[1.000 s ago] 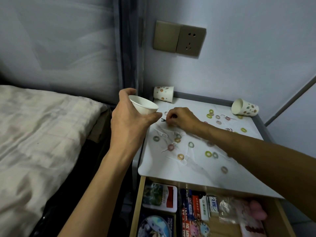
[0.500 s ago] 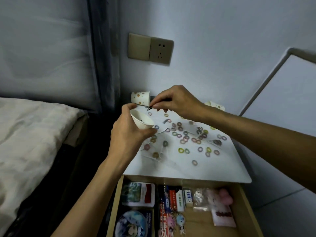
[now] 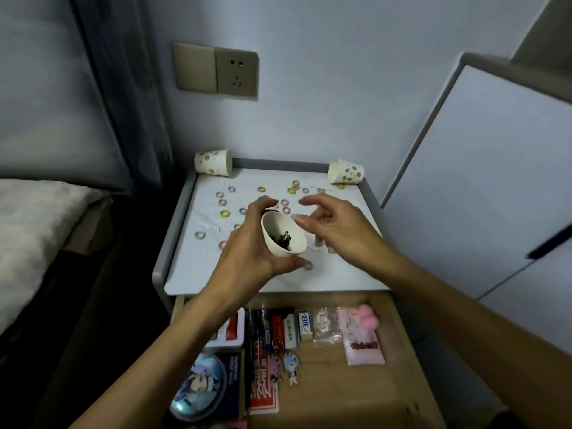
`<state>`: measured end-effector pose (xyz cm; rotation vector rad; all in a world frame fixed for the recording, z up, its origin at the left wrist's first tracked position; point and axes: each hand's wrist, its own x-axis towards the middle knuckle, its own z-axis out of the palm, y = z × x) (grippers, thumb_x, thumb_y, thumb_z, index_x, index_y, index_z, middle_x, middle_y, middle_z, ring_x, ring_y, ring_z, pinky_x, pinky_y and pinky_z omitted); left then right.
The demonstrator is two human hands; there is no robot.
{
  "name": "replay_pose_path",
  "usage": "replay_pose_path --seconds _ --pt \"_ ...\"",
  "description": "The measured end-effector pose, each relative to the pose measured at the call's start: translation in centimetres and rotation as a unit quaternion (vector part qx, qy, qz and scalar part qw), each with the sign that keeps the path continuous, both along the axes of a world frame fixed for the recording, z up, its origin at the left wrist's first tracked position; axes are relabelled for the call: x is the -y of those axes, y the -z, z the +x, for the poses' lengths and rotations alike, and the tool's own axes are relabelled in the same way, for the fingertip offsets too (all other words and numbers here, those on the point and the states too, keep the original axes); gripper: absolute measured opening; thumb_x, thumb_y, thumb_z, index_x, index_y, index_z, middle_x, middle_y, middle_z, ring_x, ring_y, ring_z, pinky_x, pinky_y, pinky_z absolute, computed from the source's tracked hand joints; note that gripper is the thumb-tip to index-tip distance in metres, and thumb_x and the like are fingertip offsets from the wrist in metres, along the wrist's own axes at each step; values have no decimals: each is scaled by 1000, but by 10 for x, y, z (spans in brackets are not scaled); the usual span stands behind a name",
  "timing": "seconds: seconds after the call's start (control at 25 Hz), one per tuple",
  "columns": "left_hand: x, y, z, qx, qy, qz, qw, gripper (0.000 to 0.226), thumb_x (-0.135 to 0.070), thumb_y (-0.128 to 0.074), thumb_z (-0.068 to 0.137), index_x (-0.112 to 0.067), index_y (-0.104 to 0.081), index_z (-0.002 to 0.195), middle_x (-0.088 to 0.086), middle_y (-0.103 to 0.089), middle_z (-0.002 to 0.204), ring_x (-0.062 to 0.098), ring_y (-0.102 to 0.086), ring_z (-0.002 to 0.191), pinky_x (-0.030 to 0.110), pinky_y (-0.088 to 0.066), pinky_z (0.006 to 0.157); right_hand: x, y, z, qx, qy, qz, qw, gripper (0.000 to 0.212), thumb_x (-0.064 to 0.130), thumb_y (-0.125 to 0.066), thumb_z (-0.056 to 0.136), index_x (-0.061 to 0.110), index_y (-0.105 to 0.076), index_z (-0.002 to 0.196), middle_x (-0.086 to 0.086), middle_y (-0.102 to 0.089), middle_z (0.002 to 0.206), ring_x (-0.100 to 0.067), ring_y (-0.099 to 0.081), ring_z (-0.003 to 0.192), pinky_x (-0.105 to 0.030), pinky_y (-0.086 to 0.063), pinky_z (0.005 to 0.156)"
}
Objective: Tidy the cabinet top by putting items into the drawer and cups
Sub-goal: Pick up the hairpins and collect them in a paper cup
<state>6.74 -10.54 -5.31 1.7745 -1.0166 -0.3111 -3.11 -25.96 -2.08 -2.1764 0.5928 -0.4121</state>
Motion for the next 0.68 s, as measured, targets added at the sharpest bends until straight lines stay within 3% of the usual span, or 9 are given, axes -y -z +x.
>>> replay_pose_path --seconds 0.12,0.2,0.28,0.36,0.44,0.56,0.64,0.68 --pt "6 8 -26 6 54 8 998 99 -30 -90 63 -35 -27 140 -20 -48 125 -3 -53 107 7 -44 83 -2 14 -32 -44 -9 5 999 24 37 -62 92 17 -70 103 9 -62 63 -3 -56 53 -22 -43 58" --pt "8 11 -37 9 87 17 996 101 -32 -90 63 -35 -26 141 -21 -45 127 -6 -49 112 6 -41 87 -6 17 -46 -43 -12 -27 999 25 27 -60 93 7 -67 81 -4 -58 58 -8 -51 50 -30 -41 54" --pt "9 10 -49 -10 120 43 992 102 -44 -88 61 -36 -28 142 -20 -40 131 -8 -43 119 8 -39 93 -6 23 -66 -47 6 -60 997 30 23 -59 93 9 -59 67 -4 -54 56 -10 -50 52 -30 -41 56" --pt "10 6 -56 -30 132 104 985 82 -65 -74 66 -37 -41 136 -19 -39 130 -8 -38 121 12 -36 95 -2 32 -87 -51 25 -75 996 30 21 -59 93 10 -59 65 -1 -56 58 -11 -52 56 -29 -39 57" --pt "15 5 -63 -43 112 162 979 58 -71 -57 79 -34 -59 123 -13 -52 123 4 -50 114 22 -42 94 4 42 -107 -47 44 -64 996 25 20 -59 93 9 -65 73 -4 -61 61 -13 -55 57 -30 -40 56" --pt "23 11 -85 -10 96 240 966 35 -46 -59 92 -20 -65 114 0 -70 102 13 -67 83 32 -55 75 5 58 -125 -44 74 -66 994 15 19 -59 92 15 -72 86 2 -67 69 -13 -63 65 -26 -44 56" --pt "30 17 -104 -15 99 252 963 23 -24 -54 96 -8 -66 107 10 -73 89 18 -71 65 31 -59 60 5 64 -136 -71 52 -77 993 16 20 -58 93 16 -74 96 6 -70 78 -5 -64 69 -19 -49 61" --pt "32 22 -110 -36 98 251 962 22 -16 -50 96 -3 -66 104 13 -73 82 20 -72 60 30 -59 56 7 66 -141 -94 34 -66 993 18 23 -58 94 16 -74 98 5 -71 82 -6 -66 70 -24 -54 65"
